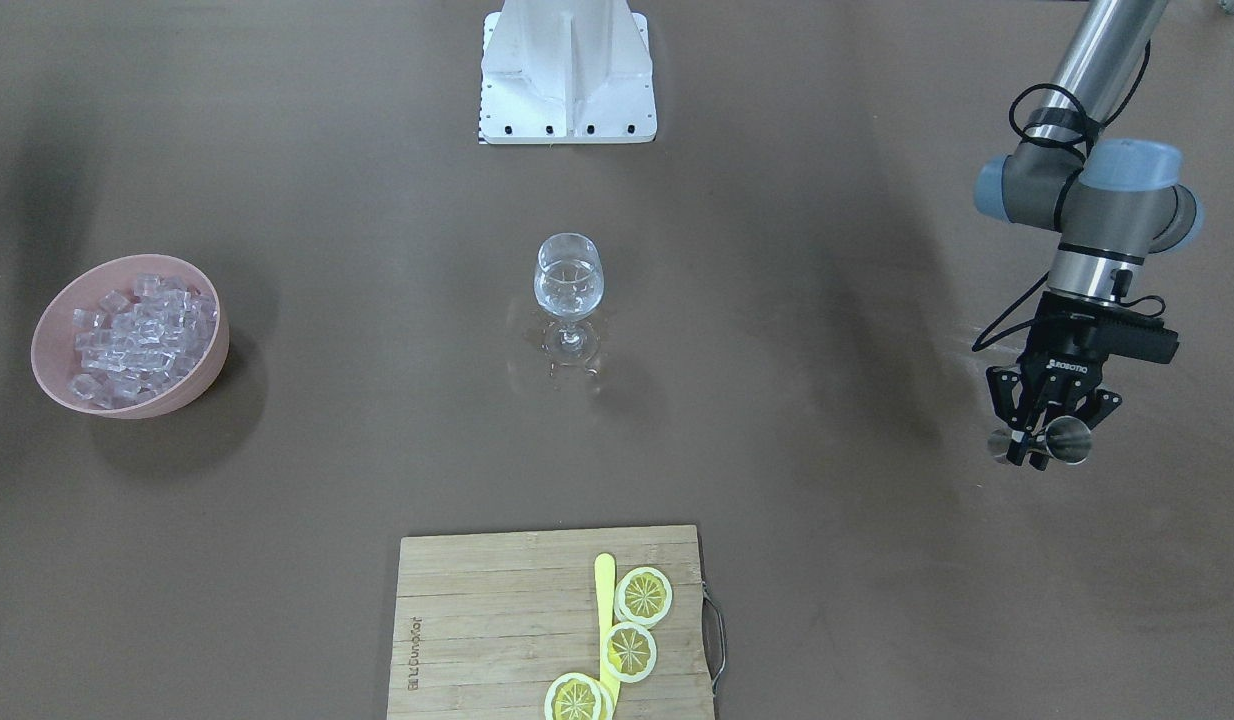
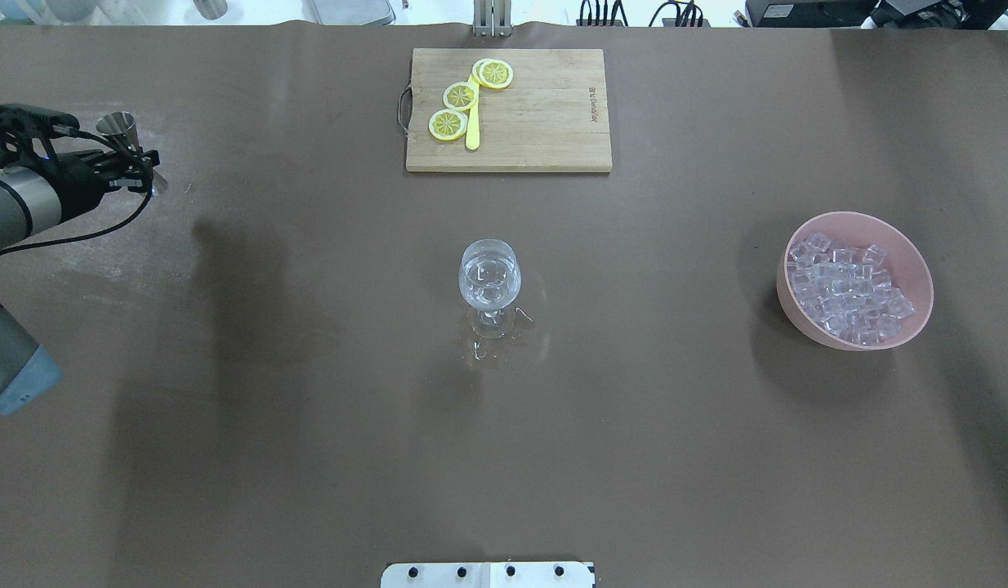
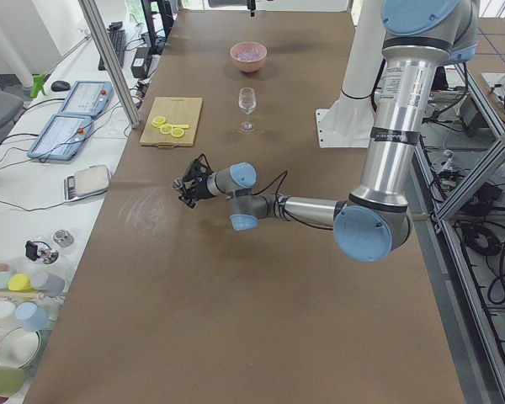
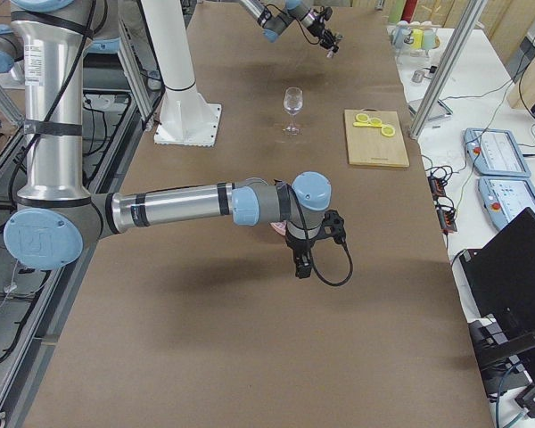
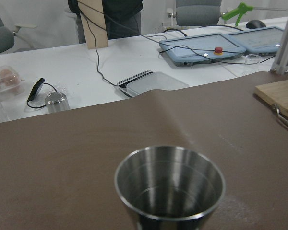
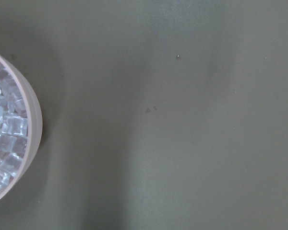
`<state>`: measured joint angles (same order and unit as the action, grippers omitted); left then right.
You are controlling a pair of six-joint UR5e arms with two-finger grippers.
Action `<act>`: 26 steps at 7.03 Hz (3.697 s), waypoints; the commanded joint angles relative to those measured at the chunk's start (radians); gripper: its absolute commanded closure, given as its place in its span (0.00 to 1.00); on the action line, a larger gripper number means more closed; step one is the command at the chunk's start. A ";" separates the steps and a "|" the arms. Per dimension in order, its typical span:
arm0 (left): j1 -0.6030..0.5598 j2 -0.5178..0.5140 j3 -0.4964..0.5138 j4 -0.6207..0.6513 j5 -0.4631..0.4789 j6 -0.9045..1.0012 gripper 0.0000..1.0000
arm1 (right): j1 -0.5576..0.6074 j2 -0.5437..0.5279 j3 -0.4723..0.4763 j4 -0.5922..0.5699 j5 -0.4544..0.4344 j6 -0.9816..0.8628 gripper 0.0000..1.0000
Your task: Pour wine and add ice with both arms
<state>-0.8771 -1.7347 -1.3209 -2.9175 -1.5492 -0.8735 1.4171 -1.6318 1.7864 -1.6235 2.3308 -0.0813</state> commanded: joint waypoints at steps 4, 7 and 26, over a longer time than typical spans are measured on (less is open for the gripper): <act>-0.006 0.043 0.127 -0.186 -0.020 -0.009 1.00 | -0.006 0.001 0.001 0.001 -0.001 0.008 0.00; -0.002 0.043 0.129 -0.184 0.021 0.024 0.78 | -0.007 0.001 0.001 0.001 -0.001 0.008 0.00; -0.490 -0.091 -0.087 0.484 -0.706 0.232 0.02 | -0.295 0.210 0.051 0.002 -0.037 0.588 0.00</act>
<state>-1.3523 -1.7843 -1.4091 -2.5177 -2.2469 -0.6961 1.1930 -1.4246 1.8152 -1.6215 2.3086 0.4162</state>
